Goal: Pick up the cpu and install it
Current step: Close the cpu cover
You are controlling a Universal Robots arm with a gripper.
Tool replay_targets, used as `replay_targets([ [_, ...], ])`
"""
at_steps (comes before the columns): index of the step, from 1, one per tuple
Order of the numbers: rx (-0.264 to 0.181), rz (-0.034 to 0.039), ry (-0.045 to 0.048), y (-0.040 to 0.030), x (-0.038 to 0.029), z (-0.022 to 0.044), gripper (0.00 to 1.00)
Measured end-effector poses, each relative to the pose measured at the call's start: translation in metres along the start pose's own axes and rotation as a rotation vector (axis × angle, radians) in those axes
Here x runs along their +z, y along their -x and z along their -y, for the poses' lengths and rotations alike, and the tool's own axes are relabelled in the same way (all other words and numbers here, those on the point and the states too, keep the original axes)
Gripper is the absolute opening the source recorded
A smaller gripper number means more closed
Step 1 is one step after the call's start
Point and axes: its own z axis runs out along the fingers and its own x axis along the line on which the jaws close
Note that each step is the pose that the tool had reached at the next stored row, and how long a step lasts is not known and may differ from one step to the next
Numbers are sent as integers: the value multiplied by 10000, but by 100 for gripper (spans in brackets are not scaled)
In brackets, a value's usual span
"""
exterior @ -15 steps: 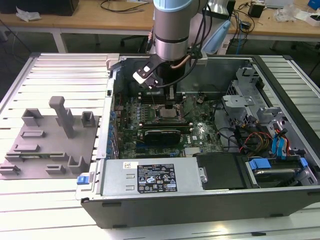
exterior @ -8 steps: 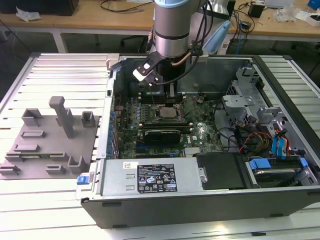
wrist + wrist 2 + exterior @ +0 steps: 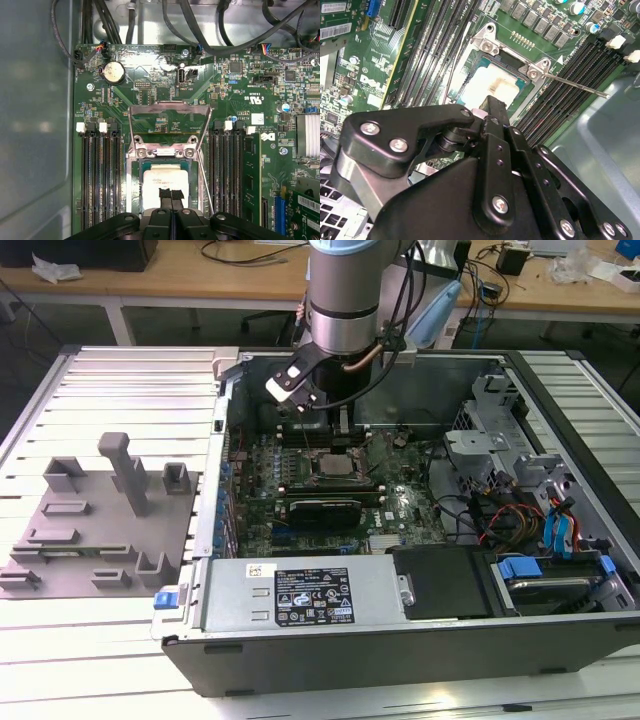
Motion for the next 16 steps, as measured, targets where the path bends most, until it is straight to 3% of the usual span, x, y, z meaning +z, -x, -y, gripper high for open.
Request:
replay_targets([
  [9, -1, 6, -3, 1, -7, 0, 11],
  [16, 0, 3, 0, 3, -92, -5, 11],
])
